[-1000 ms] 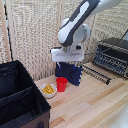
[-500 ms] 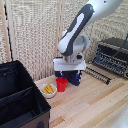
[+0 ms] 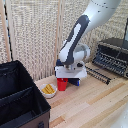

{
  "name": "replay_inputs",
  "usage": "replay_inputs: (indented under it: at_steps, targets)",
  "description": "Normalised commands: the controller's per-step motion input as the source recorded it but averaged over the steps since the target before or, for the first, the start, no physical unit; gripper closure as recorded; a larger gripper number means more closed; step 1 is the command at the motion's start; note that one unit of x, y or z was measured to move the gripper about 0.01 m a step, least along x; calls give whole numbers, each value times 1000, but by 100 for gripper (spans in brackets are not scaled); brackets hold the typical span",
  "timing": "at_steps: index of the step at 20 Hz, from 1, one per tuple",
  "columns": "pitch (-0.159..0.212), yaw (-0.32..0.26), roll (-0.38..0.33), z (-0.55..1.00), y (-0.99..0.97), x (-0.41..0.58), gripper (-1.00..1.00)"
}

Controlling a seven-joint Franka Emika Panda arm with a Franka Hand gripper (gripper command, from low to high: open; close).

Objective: Kindly spot and seek the red cup placed ahead of you. Cautiously adjust your gripper towards the red cup, gripping it gently. Find the after-storage area of the caddy. Relocate the red cup in your grip over the rear portion and softly release it into the compartment.

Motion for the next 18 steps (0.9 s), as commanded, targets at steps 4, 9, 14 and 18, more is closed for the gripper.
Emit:
replay_inputs:
  at_steps: [4, 9, 14, 18]
  targets:
    - [-2, -15, -60, -80, 157, -94, 100]
    - [-21, -38, -26, -22, 22, -19, 100]
    - [-74, -105, -9, 122, 0, 0, 100]
    - [-44, -129, 0, 407, 0, 23, 100]
